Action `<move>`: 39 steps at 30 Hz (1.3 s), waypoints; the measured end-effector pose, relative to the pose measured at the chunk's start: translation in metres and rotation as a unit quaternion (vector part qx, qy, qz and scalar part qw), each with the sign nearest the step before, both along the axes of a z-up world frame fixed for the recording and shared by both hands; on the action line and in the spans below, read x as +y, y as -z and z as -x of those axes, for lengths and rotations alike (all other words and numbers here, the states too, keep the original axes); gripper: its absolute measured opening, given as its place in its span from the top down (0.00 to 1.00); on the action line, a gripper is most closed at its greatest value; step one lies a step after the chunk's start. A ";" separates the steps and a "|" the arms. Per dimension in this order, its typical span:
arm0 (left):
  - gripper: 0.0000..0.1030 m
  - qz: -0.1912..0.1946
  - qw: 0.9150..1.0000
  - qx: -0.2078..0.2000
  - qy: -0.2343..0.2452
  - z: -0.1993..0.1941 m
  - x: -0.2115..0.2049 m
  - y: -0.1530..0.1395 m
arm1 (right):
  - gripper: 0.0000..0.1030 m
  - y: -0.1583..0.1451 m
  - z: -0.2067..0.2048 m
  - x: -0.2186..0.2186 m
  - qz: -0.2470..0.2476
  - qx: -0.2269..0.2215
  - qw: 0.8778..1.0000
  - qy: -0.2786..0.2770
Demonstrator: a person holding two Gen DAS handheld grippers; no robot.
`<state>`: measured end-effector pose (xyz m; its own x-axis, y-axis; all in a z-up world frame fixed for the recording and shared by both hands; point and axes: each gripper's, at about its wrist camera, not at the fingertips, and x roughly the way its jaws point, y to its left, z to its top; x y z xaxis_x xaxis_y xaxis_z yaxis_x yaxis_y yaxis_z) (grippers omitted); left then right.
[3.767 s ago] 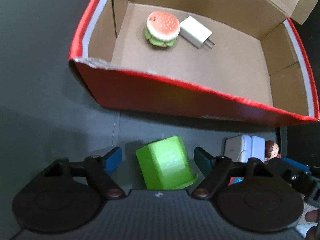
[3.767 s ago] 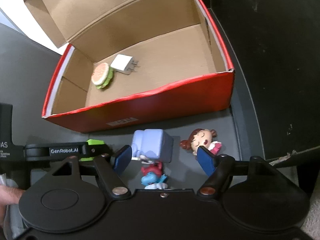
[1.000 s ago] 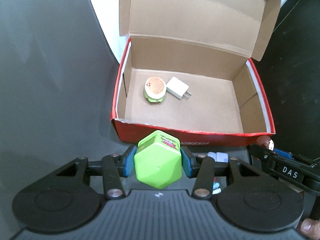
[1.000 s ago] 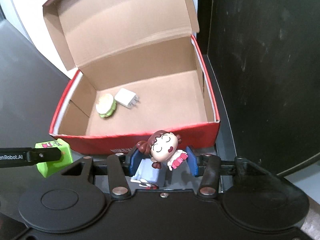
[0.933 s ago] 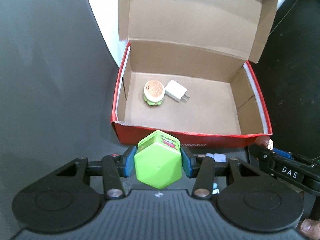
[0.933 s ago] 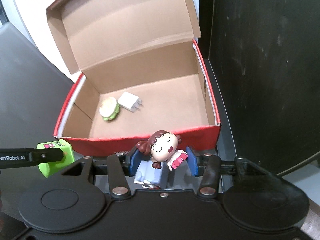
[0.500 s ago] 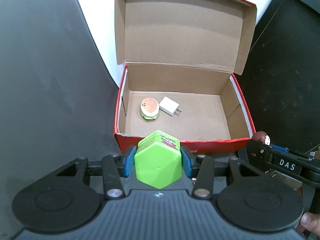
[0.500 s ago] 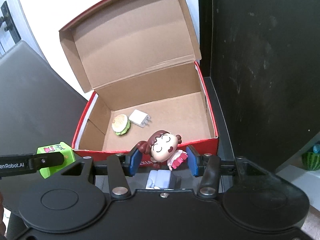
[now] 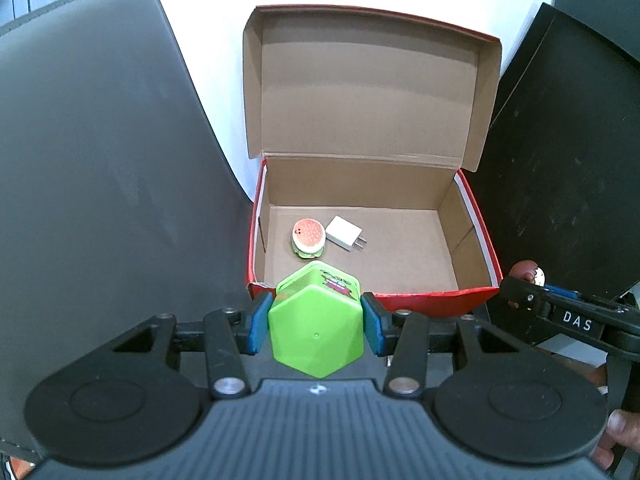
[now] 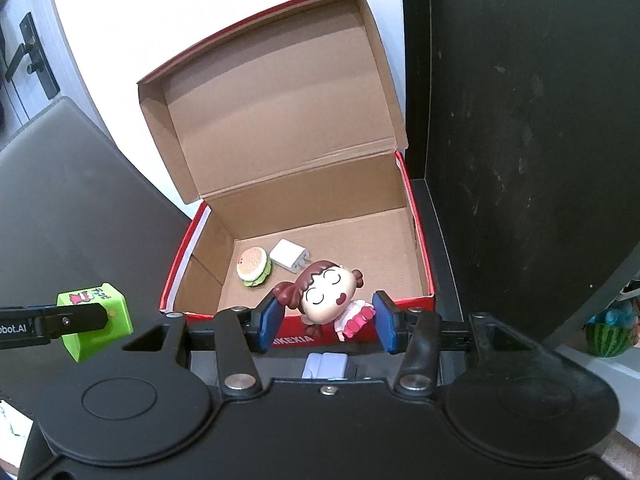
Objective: Organize objects
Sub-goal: 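Carry the green block and doll figure up over the red box with both tools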
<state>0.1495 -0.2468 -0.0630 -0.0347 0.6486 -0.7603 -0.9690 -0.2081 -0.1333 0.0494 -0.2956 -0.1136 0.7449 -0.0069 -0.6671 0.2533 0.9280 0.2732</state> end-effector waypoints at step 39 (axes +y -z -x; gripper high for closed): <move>0.54 -0.028 0.998 0.003 0.062 0.020 0.027 -0.031 | 0.54 -0.065 -0.031 -0.022 0.028 -0.015 0.998 -0.058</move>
